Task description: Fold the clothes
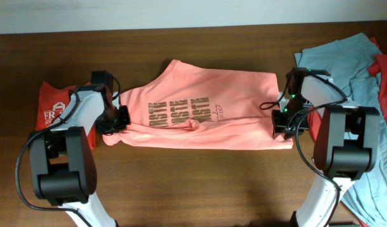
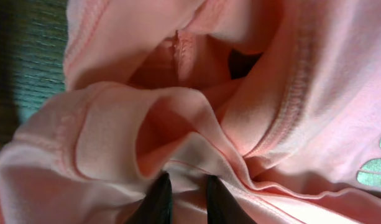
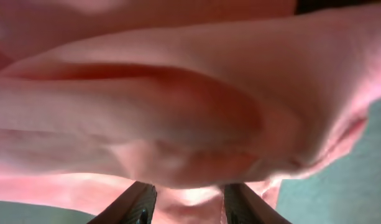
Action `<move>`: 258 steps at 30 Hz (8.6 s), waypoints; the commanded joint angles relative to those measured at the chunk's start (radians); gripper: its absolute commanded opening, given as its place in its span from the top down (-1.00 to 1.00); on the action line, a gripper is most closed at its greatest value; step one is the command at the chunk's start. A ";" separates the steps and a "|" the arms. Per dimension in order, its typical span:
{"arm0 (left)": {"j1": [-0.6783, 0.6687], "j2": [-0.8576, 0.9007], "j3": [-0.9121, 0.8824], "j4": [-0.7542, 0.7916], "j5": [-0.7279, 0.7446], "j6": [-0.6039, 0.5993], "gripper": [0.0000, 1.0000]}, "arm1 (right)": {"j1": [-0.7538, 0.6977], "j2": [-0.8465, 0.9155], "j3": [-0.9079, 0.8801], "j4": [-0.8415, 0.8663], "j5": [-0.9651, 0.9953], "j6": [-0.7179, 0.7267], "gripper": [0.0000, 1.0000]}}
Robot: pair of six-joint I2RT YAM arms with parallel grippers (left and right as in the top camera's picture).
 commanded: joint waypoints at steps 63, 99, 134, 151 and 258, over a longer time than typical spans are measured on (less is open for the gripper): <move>-0.278 0.373 0.465 0.529 0.253 0.192 0.56 | 0.005 -0.373 0.321 -0.170 0.028 0.034 -0.18; -0.302 0.267 0.521 -0.103 0.312 0.102 0.96 | 0.039 0.185 0.321 0.552 -0.283 0.011 -0.56; -0.301 0.267 0.521 -0.115 0.312 0.102 0.97 | 0.025 0.222 0.340 0.503 -0.153 0.072 0.92; -0.292 0.143 0.546 -0.314 0.313 0.102 0.99 | -0.023 0.047 0.388 0.106 -0.090 0.071 0.92; 0.107 0.074 0.260 -0.327 0.071 0.124 -0.53 | -0.023 0.044 0.386 -0.319 0.079 0.063 0.71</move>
